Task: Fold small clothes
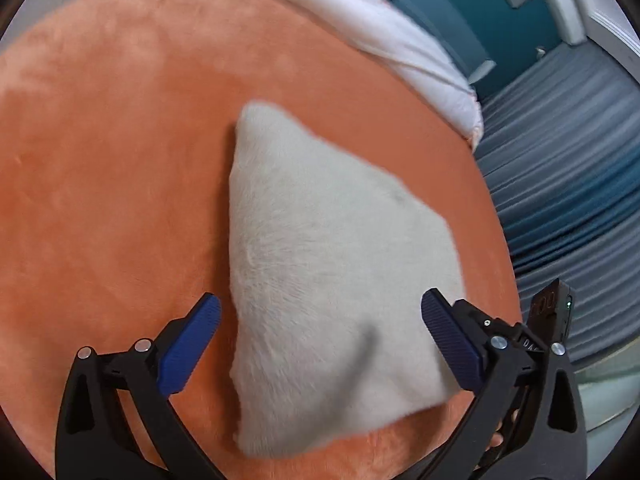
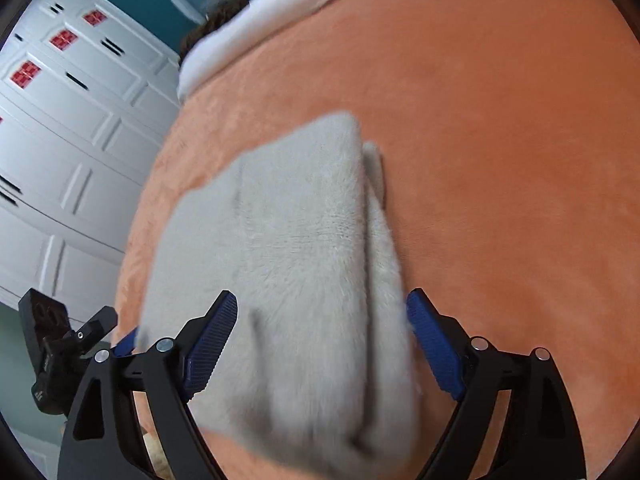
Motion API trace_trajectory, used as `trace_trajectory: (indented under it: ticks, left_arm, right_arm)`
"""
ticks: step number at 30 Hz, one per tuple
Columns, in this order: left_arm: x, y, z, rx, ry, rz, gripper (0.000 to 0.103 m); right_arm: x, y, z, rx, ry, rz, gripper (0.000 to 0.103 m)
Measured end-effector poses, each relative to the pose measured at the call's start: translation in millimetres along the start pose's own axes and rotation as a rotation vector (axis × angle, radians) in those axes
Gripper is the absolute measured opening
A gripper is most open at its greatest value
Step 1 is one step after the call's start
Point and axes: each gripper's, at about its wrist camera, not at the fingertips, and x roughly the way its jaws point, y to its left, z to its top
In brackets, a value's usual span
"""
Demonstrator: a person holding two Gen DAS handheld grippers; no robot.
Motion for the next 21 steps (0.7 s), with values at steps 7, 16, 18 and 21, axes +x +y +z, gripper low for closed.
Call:
trace_trajectory:
  ticks: [7, 16, 18, 21]
  left_arm:
    - [26, -11, 1, -0.019, 0.042, -0.056, 0.059]
    - [38, -84, -4, 0.272, -0.039, -0.015, 0.066]
    - [69, -78, -14, 0.289, 0.003, 0.129, 0.065]
    - [49, -80, -21, 0.266, -0.065, 0.132, 0.066]
  right_arm:
    - [3, 7, 2, 0.009, -0.05, 0.081, 0.035]
    - [-49, -20, 6, -0.071, -0.171, -0.026, 0.041]
    - [-13, -47, 8, -0.01, -0.048, -0.106, 0.042]
    - [-55, -54, 3, 0.056, -0.172, -0.054, 0.042]
